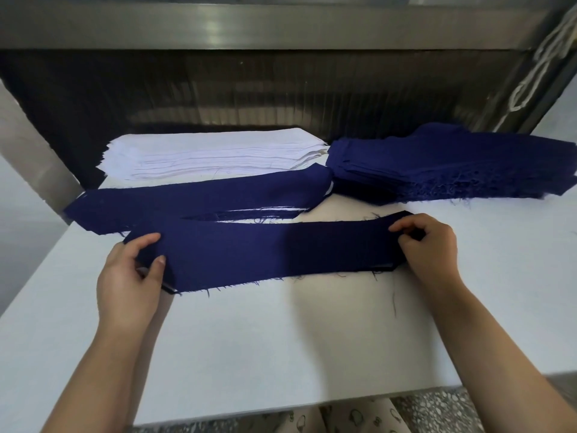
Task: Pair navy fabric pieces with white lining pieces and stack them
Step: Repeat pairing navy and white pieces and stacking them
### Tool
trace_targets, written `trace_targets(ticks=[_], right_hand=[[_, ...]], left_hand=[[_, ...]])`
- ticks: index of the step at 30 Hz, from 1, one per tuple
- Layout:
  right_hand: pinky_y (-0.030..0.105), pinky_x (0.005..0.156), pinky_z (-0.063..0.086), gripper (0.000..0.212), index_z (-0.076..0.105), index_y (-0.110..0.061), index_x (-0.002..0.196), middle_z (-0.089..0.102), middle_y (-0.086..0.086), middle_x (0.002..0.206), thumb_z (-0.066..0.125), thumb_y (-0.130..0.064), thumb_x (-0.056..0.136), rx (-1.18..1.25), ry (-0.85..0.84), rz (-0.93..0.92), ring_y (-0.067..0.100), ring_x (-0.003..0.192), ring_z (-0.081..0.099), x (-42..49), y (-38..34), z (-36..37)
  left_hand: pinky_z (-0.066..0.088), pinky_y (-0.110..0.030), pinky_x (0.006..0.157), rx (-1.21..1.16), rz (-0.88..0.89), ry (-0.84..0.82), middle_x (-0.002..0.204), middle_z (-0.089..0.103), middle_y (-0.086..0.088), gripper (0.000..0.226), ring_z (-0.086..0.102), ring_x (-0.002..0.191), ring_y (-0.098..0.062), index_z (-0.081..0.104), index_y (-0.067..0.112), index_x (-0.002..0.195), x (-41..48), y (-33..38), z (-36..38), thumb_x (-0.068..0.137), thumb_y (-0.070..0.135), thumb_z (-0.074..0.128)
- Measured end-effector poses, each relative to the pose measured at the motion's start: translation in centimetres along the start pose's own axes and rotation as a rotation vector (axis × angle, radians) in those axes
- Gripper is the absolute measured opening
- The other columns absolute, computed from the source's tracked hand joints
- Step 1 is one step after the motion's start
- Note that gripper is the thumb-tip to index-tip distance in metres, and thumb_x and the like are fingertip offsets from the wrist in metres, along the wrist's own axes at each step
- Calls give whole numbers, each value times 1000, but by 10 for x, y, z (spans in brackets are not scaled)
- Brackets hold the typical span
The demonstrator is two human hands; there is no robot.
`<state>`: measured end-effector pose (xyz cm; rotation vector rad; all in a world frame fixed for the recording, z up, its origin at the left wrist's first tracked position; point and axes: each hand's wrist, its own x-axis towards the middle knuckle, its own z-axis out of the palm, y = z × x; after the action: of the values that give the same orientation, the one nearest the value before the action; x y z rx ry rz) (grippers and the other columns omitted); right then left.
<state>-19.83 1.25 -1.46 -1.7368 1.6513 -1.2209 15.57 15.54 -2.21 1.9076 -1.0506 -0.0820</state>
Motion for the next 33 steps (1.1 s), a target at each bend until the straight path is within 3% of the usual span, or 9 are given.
trace_targets(ticks=[4, 9, 11, 14, 16, 24, 27, 30, 33], right_hand=[[4, 61, 36, 41, 64, -26, 80, 56, -20, 84, 48, 12, 77, -34, 3, -5, 1, 79, 49, 0, 0, 0], [-3, 61, 34, 39, 66, -22, 85, 55, -21, 84, 48, 12, 77, -34, 1, -6, -6, 77, 50, 0, -3, 0], [-2, 61, 35, 37, 66, -22, 86, 55, -22, 84, 50, 10, 79, -36, -25, -5, -8, 78, 50, 0, -4, 0], [-3, 60, 35, 36, 64, -24, 86, 56, -20, 84, 52, 9, 80, -38, -57, -19, -8, 77, 50, -1, -4, 1], [-3, 59, 35, 36, 64, -25, 85, 56, -18, 82, 52, 8, 79, -60, -74, -26, -8, 76, 50, -1, -4, 1], [-1, 57, 36, 36, 62, -26, 83, 52, -22, 81, 53, 8, 78, -122, -120, -26, -6, 75, 49, -1, -2, 1], [5, 60, 36, 36, 61, -28, 82, 57, -13, 86, 53, 7, 78, -132, -127, -22, 1, 79, 51, -1, -2, 1], [23, 84, 35, 31, 64, -24, 87, 60, -3, 102, 55, 5, 79, -190, -114, -64, 21, 107, 46, -1, -2, 1], [32, 94, 24, 30, 60, -21, 114, 54, 3, 126, 55, -13, 85, -356, -63, -15, 27, 120, 30, -1, -1, 2]], left_hand=[[30, 6, 67, -16, -31, 1, 90, 49, 12, 35, 48, 69, 16, 63, 16, 121, -1, 1, -1, 89, 2, 59], [31, 5, 67, -10, -39, 20, 89, 47, 19, 35, 48, 68, 14, 64, 16, 120, -1, 2, -1, 89, 1, 58], [33, 0, 70, 1, -46, 37, 88, 47, 16, 35, 50, 71, 7, 63, 16, 120, 0, 0, -1, 89, 1, 57], [39, -26, 83, 34, -57, 44, 100, 51, 2, 35, 52, 82, -20, 63, 13, 122, 1, -1, -2, 90, 1, 56], [40, -34, 86, 63, -60, 32, 107, 53, -7, 35, 53, 88, -30, 62, 12, 123, 1, 0, -1, 90, 0, 56], [37, -39, 96, 172, -99, -67, 125, 53, -17, 39, 49, 114, -35, 60, 7, 126, 1, 6, -1, 88, 2, 59], [33, -43, 103, 214, -98, -71, 126, 54, -21, 39, 44, 117, -41, 61, 7, 126, 0, 5, 0, 87, 3, 60], [28, -44, 103, 238, -164, -14, 132, 49, -18, 41, 31, 125, -38, 58, 14, 129, -1, 6, 0, 88, 11, 61], [26, -46, 99, 291, -215, 18, 131, 50, -21, 42, 28, 126, -40, 53, 13, 128, -2, 9, 2, 88, 19, 63]])
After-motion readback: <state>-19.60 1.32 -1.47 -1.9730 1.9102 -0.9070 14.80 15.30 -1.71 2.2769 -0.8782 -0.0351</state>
